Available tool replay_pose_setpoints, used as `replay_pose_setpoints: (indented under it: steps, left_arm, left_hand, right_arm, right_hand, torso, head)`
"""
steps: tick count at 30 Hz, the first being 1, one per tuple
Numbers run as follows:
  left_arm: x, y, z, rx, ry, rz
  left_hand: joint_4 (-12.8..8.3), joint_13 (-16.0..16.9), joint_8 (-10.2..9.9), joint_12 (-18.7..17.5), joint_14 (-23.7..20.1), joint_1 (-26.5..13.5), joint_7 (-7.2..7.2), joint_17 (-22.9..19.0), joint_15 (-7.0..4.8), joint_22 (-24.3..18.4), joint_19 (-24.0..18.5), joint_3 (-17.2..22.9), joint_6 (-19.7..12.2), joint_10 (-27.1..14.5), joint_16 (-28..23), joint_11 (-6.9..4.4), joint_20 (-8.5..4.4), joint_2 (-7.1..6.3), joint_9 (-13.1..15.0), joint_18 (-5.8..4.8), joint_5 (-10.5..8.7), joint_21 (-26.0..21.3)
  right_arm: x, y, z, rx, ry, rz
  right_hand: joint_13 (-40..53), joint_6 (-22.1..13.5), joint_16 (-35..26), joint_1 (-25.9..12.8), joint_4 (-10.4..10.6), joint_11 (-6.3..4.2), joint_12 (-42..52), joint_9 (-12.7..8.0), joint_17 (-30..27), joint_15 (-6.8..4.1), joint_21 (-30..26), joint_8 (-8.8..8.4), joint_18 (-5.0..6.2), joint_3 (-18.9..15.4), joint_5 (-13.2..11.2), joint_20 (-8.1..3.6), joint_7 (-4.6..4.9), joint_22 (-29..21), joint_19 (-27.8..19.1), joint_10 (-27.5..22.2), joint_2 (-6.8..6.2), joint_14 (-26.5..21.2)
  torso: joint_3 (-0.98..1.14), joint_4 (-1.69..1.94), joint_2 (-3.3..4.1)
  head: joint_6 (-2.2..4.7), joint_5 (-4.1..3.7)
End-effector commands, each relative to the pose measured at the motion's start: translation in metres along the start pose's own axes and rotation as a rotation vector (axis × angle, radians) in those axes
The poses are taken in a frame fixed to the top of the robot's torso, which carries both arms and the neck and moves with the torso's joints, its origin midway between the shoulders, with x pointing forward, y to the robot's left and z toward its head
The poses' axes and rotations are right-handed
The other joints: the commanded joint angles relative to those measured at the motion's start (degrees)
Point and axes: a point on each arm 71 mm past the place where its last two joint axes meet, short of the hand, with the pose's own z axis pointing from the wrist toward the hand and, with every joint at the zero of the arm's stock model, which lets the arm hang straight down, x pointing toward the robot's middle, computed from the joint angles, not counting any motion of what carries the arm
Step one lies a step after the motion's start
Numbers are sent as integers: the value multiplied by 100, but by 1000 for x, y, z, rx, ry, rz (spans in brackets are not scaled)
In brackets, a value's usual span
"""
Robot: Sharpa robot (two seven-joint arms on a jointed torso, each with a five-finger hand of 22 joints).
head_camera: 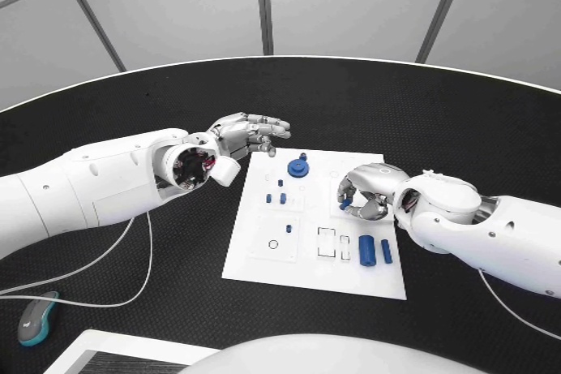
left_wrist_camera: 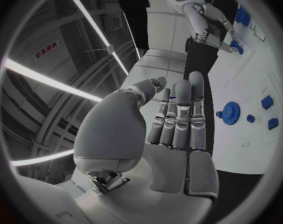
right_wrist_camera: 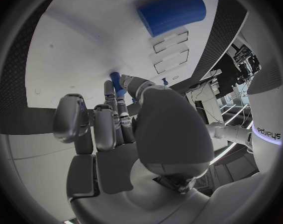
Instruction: Assemble the parts on the task board
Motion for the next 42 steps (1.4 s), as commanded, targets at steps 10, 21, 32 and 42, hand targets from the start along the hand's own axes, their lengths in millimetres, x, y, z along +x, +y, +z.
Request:
replay_pose_setpoints:
  steps: [10,21,32,42]
  left_arm:
    - [0,0,1,0,1,0]
    - [-1,0,3,0,0,0]
    - [1,1,7,0,7,0]
    - [4,1,11,-2,16,0]
  left_hand:
    - [-4,6,-16,26,-50,-10,2,-8,-4,-6,-33,-17,-21,-48,-31,-13,4,49,-9,87,-11,-24]
    - [1,7,-15,30,-53,-9,4,-10,-3,-8,-33,-19,-21,-52,-31,-11,4,59,-10,86,-12,-27]
    - [4,8,-16,32,-56,-8,5,-12,-1,-9,-34,-23,-23,-56,-31,-10,5,63,-11,86,-13,-29]
    - [5,9,-16,35,-58,-5,4,-14,-1,-10,-35,-26,-25,-59,-31,-10,5,64,-11,85,-14,-31]
  right_arm:
    - [-9,4,-11,-24,-103,24]
    - [-33,31,-30,-97,-189,50]
    - [-35,94,-9,-271,-195,113]
    - [-2,123,11,-341,-122,147]
  right_hand:
    - [86,216,45,31,-108,-63,19,156,33,-82,81,151,-38,-8,-171,-82,-11,328,159,232,112,307]
    - [92,229,60,21,-114,-67,16,171,56,-86,130,165,-48,-15,-165,-86,-15,358,170,247,107,312]
    - [99,193,64,37,-158,-55,-26,198,60,-83,117,160,-46,12,-76,-91,8,356,168,235,116,314]
    - [103,161,66,30,-177,-37,-57,211,61,-72,108,149,-46,21,-31,-87,29,355,165,216,119,314]
  torso:
    - [1,-7,-18]
    - [-11,-12,-9]
    - [-22,16,-10]
    - [-7,-6,7]
  head:
    - [16,-21]
    - [61,-4]
    - [66,86]
    - [44,207]
